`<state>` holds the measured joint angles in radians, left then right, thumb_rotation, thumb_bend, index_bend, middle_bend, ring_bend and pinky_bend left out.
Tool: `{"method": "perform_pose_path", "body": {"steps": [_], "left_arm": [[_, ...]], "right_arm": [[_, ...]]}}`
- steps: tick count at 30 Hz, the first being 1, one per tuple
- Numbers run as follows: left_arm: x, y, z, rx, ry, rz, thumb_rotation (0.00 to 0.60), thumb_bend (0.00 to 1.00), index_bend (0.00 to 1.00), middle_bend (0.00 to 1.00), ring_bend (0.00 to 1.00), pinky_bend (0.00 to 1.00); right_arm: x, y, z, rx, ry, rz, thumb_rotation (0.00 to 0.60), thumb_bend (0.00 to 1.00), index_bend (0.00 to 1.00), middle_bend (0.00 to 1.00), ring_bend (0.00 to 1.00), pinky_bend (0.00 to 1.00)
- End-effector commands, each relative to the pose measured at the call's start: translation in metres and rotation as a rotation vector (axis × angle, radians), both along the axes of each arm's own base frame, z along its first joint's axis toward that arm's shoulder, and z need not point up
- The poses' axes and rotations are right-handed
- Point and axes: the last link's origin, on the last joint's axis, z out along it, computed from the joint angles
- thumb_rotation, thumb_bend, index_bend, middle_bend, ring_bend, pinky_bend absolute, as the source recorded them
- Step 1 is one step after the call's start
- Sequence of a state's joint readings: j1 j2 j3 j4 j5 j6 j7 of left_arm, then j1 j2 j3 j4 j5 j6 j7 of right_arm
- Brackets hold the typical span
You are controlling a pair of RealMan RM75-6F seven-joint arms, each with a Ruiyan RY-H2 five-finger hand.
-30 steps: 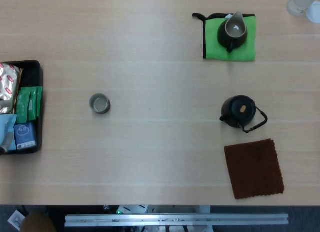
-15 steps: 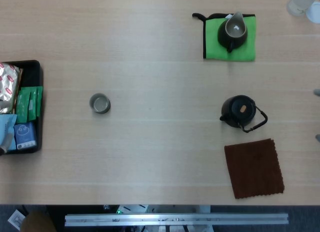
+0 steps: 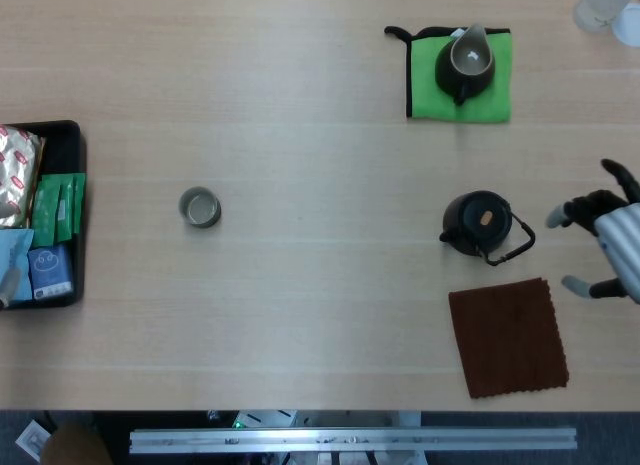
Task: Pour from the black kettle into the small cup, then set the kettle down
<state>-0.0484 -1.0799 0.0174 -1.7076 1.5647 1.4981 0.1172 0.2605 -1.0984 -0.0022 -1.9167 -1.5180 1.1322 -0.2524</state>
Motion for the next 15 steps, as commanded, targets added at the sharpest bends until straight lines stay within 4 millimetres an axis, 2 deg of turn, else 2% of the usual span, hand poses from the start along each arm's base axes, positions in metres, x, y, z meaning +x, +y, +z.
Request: {"method": "perform_pose_path", "body": {"steps": [1, 7, 15], "left_arm": [[-0.003, 0.000, 0.000, 0.000, -0.002, 0.009, 0.600, 0.27, 0.27, 0.26, 0.24, 0.18], [-0.007, -0.001, 0.002, 0.004, -0.002, 0.024, 0.600, 0.27, 0.27, 0.26, 0.24, 0.18], [-0.012, -0.003, 0.002, 0.000, -0.002, 0.040, 0.600, 0.27, 0.27, 0.26, 0.24, 0.18]], "right_arm": [[0.004, -0.006, -0.018, 0.042, 0.014, 0.008, 0.600, 0.00, 0.39, 0.46, 0.34, 0.00], [0.007, -0.011, -0.046, 0.101, 0.044, 0.018, 0.600, 0.00, 0.40, 0.46, 0.34, 0.00], [0.007, -0.013, -0.069, 0.144, 0.084, 0.024, 0.600, 0.00, 0.40, 0.46, 0.34, 0.00]]}}
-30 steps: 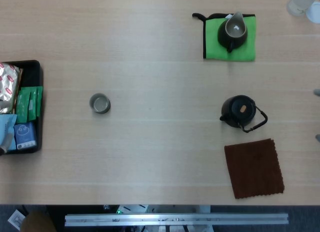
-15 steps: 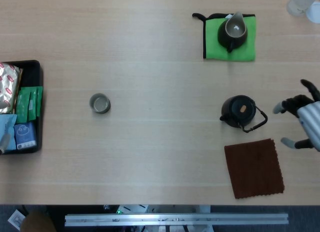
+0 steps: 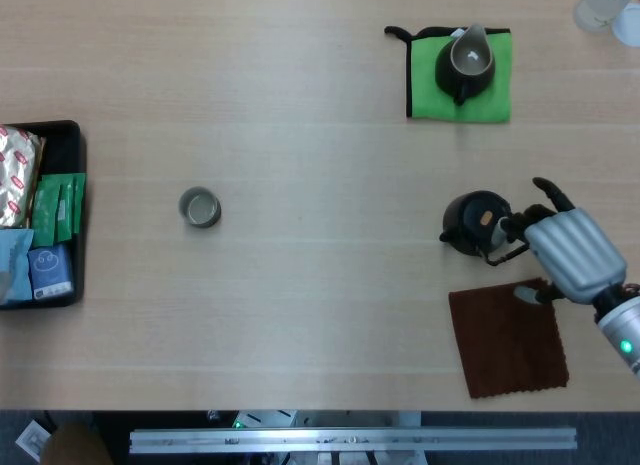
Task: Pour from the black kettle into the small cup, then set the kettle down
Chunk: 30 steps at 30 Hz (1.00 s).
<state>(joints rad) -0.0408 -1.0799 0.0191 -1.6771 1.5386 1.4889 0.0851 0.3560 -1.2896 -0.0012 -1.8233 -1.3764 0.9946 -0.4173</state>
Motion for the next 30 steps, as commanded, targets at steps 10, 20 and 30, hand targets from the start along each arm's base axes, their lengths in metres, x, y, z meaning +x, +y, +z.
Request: {"method": "perform_pose_path", "body": {"steps": [10, 20, 30], "left_arm": [[-0.002, 0.000, -0.001, -0.002, -0.006, 0.001, 0.600, 0.27, 0.27, 0.26, 0.24, 0.18], [-0.002, 0.001, -0.001, -0.004, -0.005, 0.001, 0.600, 0.27, 0.27, 0.26, 0.24, 0.18], [-0.003, 0.001, -0.001, -0.004, -0.006, 0.006, 0.600, 0.27, 0.27, 0.26, 0.24, 0.18]], "right_arm": [[-0.005, -0.002, -0.013, 0.031, 0.045, -0.008, 0.600, 0.00, 0.40, 0.46, 0.34, 0.00], [-0.010, -0.004, -0.019, 0.047, 0.069, -0.017, 0.600, 0.00, 0.41, 0.46, 0.34, 0.00], [-0.010, -0.005, -0.026, 0.062, 0.086, -0.011, 0.600, 0.00, 0.41, 0.46, 0.34, 0.00]]}}
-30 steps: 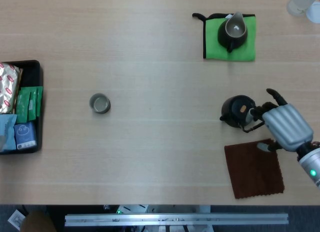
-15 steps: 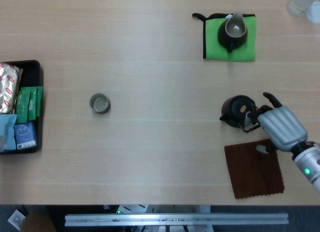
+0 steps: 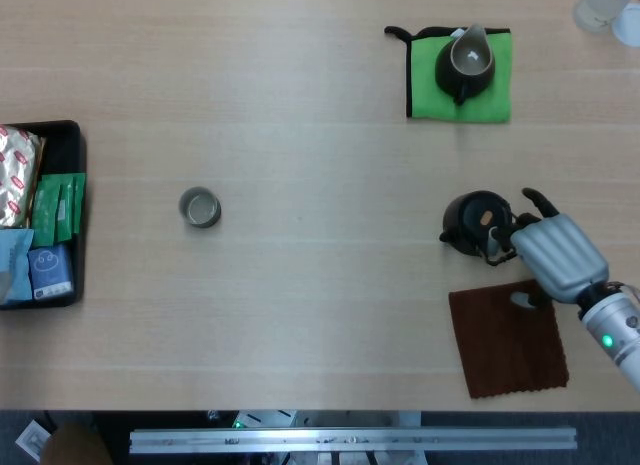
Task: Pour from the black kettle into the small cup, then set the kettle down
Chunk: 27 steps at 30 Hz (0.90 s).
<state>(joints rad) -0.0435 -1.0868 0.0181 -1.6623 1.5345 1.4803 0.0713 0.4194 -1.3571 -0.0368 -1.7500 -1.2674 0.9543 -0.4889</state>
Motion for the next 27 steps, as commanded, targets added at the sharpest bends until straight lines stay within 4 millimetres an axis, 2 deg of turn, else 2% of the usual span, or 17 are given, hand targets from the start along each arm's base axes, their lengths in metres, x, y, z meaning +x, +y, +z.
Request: {"method": "perform_pose_path", "body": {"steps": [1, 19, 24, 27], "left_arm": [[-0.001, 0.000, 0.000, 0.000, 0.000, 0.002, 0.600, 0.27, 0.27, 0.26, 0.24, 0.18], [-0.006, 0.000, -0.001, -0.005, -0.002, 0.014, 0.600, 0.27, 0.27, 0.26, 0.24, 0.18], [-0.007, 0.000, 0.000, -0.003, -0.003, 0.016, 0.600, 0.27, 0.27, 0.26, 0.24, 0.18], [-0.007, 0.000, 0.000, -0.003, -0.002, 0.017, 0.600, 0.27, 0.27, 0.26, 0.24, 0.18]], "right_arm": [[0.000, 0.001, -0.002, 0.007, 0.006, 0.005, 0.600, 0.00, 0.41, 0.46, 0.34, 0.00], [-0.003, 0.011, -0.011, 0.042, 0.050, 0.015, 0.600, 0.00, 0.46, 0.50, 0.38, 0.00], [-0.002, 0.010, -0.012, 0.035, 0.049, 0.021, 0.600, 0.00, 0.50, 0.53, 0.43, 0.00], [-0.001, 0.010, -0.013, 0.029, 0.049, 0.024, 0.600, 0.00, 0.56, 0.58, 0.50, 0.00]]}}
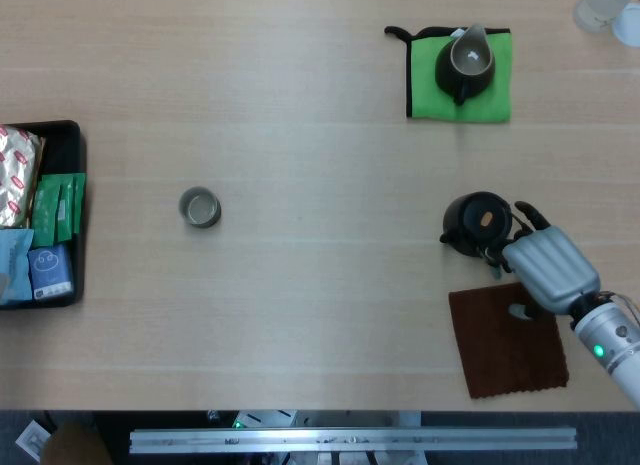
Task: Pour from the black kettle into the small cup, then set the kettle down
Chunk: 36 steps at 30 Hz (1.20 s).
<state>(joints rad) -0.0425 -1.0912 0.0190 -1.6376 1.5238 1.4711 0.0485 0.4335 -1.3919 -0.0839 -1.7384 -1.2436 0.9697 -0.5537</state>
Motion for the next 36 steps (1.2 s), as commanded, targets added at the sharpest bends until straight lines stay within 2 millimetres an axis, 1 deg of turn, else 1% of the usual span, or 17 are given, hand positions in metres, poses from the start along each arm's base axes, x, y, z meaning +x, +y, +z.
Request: {"method": "perform_pose_path", "body": {"steps": [1, 7, 14, 26, 30, 36], "left_arm": [[0.000, 0.000, 0.000, 0.001, 0.000, 0.001, 0.600, 0.27, 0.27, 0.26, 0.24, 0.18], [-0.001, 0.000, 0.000, 0.001, 0.002, 0.003, 0.600, 0.27, 0.27, 0.26, 0.24, 0.18], [-0.002, -0.001, 0.001, 0.002, 0.004, 0.009, 0.600, 0.27, 0.27, 0.26, 0.24, 0.18], [-0.003, -0.002, 0.004, 0.007, 0.012, 0.018, 0.600, 0.27, 0.27, 0.27, 0.24, 0.18], [-0.002, -0.002, 0.004, 0.006, 0.013, 0.017, 0.600, 0.27, 0.27, 0.27, 0.24, 0.18], [0.000, -0.001, 0.004, 0.002, 0.016, 0.014, 0.600, 0.27, 0.27, 0.27, 0.24, 0.17]], "right_arm": [[0.001, -0.001, -0.001, -0.004, 0.000, 0.003, 0.600, 0.00, 0.57, 0.60, 0.51, 0.00], [0.002, -0.002, -0.004, -0.008, 0.002, 0.005, 0.600, 0.00, 0.72, 0.71, 0.65, 0.00], [0.004, -0.006, -0.008, -0.008, -0.004, -0.003, 0.600, 0.00, 0.81, 0.80, 0.77, 0.00], [0.007, -0.017, -0.010, -0.027, -0.062, -0.036, 0.600, 0.00, 0.96, 0.93, 0.86, 0.00], [0.007, -0.020, -0.008, -0.038, -0.081, -0.042, 0.600, 0.00, 0.99, 0.95, 0.89, 0.00], [0.006, -0.024, -0.003, -0.053, -0.104, -0.055, 0.600, 0.00, 1.00, 0.95, 0.90, 0.00]]}}
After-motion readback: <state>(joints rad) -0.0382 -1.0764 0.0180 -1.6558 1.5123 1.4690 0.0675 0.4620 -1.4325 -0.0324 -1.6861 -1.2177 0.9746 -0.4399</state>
